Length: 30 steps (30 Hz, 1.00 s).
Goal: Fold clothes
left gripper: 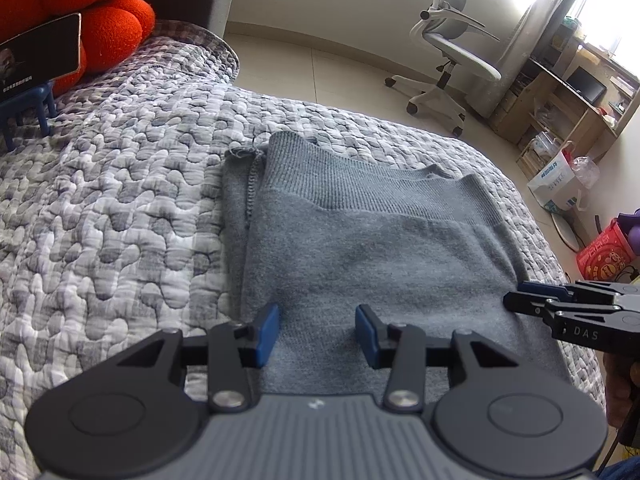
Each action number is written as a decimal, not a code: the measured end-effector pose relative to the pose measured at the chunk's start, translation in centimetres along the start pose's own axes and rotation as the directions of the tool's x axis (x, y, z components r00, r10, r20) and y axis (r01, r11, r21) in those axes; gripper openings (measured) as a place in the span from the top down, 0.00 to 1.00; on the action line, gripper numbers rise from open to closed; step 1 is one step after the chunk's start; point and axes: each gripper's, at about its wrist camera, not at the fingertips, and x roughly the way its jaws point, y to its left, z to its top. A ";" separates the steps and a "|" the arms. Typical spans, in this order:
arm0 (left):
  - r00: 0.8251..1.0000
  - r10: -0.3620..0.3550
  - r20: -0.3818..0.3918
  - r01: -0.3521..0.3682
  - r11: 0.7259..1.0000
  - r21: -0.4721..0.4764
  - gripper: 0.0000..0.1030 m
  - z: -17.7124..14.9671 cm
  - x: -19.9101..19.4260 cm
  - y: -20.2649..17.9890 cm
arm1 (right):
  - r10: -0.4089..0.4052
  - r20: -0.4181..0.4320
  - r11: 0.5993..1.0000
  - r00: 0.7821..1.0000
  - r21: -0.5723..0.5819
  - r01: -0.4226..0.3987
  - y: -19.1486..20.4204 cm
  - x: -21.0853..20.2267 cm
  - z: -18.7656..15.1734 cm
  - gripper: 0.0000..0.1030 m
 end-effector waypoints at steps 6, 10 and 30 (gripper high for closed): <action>1.000 0.000 0.014 0.001 0.999 -0.033 0.59 0.1 -0.6 0.4 | -0.016 0.025 1.000 1.000 -0.004 0.016 0.1 -0.6 0.1 0.68; 1.000 -0.007 0.013 0.007 0.999 -0.044 0.59 0.0 -0.5 0.5 | -0.011 0.015 1.000 1.000 0.004 0.011 0.1 -0.6 0.0 0.67; 1.000 -0.012 -0.003 0.011 0.998 -0.059 0.59 0.2 0.0 0.7 | 0.089 0.162 0.970 0.983 -0.237 -0.049 4.9 -3.6 -1.1 0.55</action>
